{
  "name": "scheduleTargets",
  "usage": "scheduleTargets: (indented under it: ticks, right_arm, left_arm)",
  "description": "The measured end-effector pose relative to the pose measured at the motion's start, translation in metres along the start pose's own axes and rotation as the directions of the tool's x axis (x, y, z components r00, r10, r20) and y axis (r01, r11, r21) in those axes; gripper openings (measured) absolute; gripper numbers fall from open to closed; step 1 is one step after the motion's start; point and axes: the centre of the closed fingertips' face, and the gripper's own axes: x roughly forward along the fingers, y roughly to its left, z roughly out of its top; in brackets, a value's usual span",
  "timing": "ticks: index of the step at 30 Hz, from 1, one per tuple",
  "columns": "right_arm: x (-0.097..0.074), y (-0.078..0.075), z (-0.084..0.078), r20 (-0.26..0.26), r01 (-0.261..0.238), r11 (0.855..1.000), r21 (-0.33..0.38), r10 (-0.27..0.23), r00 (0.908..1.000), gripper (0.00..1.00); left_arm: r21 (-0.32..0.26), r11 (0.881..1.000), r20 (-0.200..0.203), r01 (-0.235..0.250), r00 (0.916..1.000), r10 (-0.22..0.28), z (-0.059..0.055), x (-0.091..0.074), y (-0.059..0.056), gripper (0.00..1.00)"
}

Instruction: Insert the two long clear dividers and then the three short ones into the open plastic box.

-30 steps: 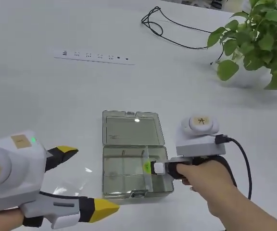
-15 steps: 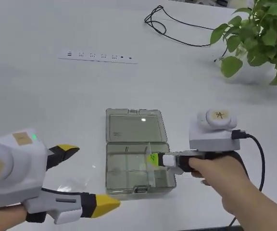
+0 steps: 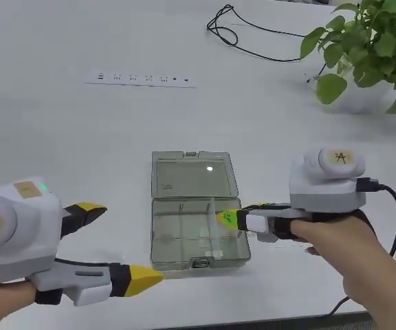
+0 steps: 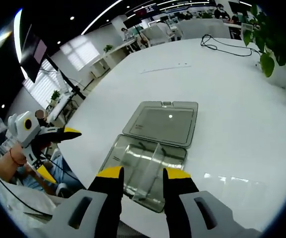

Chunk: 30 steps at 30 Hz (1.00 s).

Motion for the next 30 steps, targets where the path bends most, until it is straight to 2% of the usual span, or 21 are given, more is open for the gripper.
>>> scheduleTargets:
  ticks: [12,17,22,24,30]
  right_arm:
    - [-0.040,0.001,0.005,0.068,-0.014,0.991,-0.136,0.024,0.9974,0.43]
    - [-0.054,0.002,0.004,0.089,-0.025,0.972,-0.232,0.046,0.9950,0.47]
    - [-0.064,0.002,0.001,0.099,-0.035,0.958,-0.286,0.066,0.9928,0.52]
    - [-0.069,0.002,-0.001,0.107,-0.042,0.944,-0.327,0.081,0.9910,0.53]
    - [-0.078,0.001,-0.010,0.110,-0.067,0.922,-0.380,0.117,0.9871,0.59]
  left_arm:
    - [-0.021,0.998,-0.081,-0.056,0.9953,0.054,-0.024,0.003,0.015,0.82]
    - [-0.023,0.997,-0.119,-0.073,0.9904,0.070,-0.034,0.003,0.020,0.79]
    - [-0.031,0.995,-0.155,-0.093,0.9841,0.087,-0.044,0.002,0.025,0.76]
    - [-0.035,0.993,-0.181,-0.108,0.9783,0.100,-0.050,0.001,0.028,0.74]
    - [-0.043,0.988,-0.245,-0.151,0.9599,0.136,-0.067,0.003,0.038,0.69]
